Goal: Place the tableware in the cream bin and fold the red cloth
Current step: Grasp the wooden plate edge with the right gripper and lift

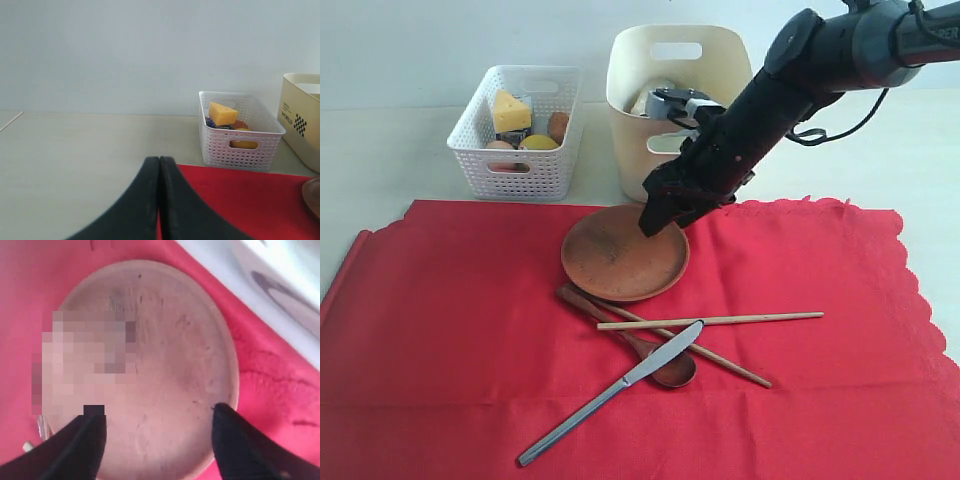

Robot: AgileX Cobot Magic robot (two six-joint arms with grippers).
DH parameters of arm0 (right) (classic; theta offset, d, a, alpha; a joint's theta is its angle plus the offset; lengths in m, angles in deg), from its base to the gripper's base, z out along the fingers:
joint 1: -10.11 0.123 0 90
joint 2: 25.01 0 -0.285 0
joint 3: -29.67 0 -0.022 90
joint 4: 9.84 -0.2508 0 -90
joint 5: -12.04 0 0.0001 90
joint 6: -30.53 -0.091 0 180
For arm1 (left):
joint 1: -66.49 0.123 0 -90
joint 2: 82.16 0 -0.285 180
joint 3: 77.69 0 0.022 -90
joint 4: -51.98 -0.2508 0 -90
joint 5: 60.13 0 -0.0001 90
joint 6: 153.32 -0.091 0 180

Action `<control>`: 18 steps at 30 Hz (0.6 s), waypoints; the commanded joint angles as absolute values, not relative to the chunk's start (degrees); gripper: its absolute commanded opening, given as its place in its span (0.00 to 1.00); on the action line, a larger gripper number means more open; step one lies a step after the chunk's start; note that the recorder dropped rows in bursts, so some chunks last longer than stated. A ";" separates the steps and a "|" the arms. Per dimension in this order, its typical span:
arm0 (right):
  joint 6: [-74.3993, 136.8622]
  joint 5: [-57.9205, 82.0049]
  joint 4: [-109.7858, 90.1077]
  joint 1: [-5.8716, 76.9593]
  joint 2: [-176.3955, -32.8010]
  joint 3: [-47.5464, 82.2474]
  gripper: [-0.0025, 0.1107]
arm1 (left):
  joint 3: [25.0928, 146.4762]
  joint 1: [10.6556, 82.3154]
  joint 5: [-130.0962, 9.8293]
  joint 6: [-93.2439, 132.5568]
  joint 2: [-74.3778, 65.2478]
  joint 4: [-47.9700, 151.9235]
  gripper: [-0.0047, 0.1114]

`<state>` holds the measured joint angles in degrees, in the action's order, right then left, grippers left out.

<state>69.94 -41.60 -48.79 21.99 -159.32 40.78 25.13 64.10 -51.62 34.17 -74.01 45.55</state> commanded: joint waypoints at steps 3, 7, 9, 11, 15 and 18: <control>70.10 -38.72 -48.51 21.77 -161.56 40.65 0.54 | 25.09 64.22 -51.88 34.19 -74.38 45.61 0.05; 70.59 -39.67 -48.48 21.77 -161.69 40.65 0.50 | 25.09 64.22 -51.88 34.31 -74.38 45.61 0.05; 70.59 -40.53 -48.36 21.77 -161.69 40.65 0.49 | 25.09 64.22 -51.88 34.31 -74.38 45.61 0.05; 71.11 -41.29 -48.08 21.77 -161.69 40.39 0.48 | 25.09 64.22 -51.88 34.31 -74.38 45.61 0.05; 71.95 -41.12 -46.26 21.91 -161.69 38.49 0.48 | 25.09 64.22 -51.88 34.31 -74.38 45.61 0.05; 73.16 -40.99 -45.53 22.05 -161.69 37.45 0.48 | 25.09 64.22 -51.88 34.19 -74.38 45.61 0.05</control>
